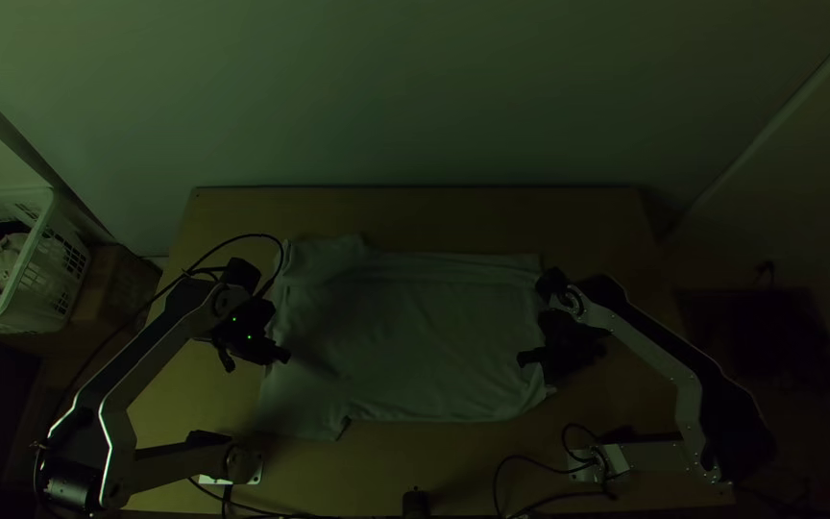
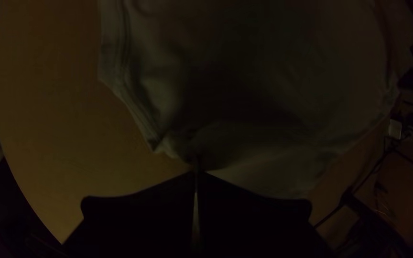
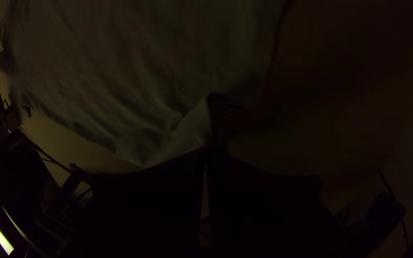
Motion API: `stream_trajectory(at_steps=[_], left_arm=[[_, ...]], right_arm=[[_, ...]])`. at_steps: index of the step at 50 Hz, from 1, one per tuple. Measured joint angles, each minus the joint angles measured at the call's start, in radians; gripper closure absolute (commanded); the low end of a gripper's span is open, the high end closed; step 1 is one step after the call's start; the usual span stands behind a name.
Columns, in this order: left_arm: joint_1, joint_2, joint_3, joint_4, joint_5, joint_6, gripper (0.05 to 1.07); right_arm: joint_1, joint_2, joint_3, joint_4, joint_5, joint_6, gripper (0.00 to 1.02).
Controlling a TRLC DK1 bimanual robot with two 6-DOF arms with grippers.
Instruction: Fold the t-shirt
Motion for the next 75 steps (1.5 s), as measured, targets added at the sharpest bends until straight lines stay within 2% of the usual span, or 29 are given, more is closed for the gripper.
stream_trajectory(at_steps=[13,25,57,75], left_arm=[[0.087,0.034,0.135,-0.041,0.032,0.034,1.04],[0.110,0.077,0.233,-0.071,0.045,0.045,1.05],[0.154,0.233,0.479,-0.109,0.059,0.045,1.04],[0.164,0.413,0.689,-0.112,0.064,0.044,1.04]], right_arm=[[-0.074,-0.007,0.060,-0.010,0.001,-0.002,1.00],[-0.116,0.010,0.178,-0.013,0.004,-0.007,1.00],[-0.184,0.270,0.497,0.012,0.014,-0.011,1.00],[-0.224,0.399,0.687,0.014,0.023,-0.031,1.00]])
